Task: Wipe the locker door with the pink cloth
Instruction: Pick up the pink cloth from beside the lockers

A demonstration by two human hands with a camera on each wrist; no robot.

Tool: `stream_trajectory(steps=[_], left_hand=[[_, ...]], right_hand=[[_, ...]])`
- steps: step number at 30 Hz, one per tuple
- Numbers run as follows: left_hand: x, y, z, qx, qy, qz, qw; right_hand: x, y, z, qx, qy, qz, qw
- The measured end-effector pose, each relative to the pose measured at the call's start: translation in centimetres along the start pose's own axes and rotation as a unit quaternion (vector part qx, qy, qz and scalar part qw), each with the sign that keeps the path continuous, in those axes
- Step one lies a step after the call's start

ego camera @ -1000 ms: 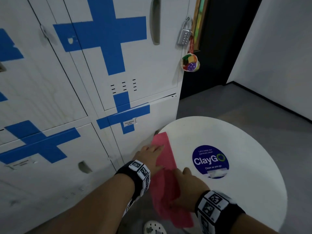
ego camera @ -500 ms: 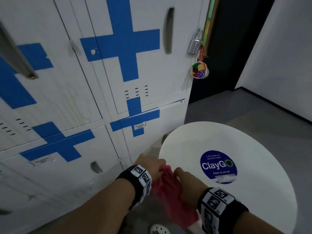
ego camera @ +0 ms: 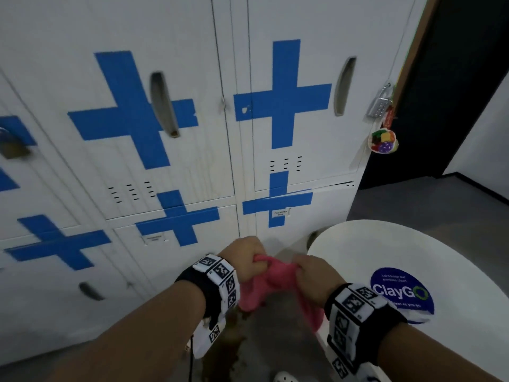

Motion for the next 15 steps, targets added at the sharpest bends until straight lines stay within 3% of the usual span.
stream_trajectory(steps=[7, 15], left_hand=[[6.6, -7.2, -0.8, 0.104, -0.029, 0.114, 0.988], [11.5, -10.8, 0.5, 0.064, -0.028, 0.084, 0.994]], right_hand=[[0.3, -2.5, -7.5, -0.069, -0.116, 0.039, 0.990], [2.3, -5.2, -13.6, -0.124, -0.190, 0.072, 0.971]])
Point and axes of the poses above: each hand's wrist, its own x-axis away from the middle knuckle, its own y-axis out of the palm, z = x × y, the point moved 8 cm from there along -x, towards the middle knuckle, and after that the axes turned 2 degrees about -z, right-handed, at the moved point
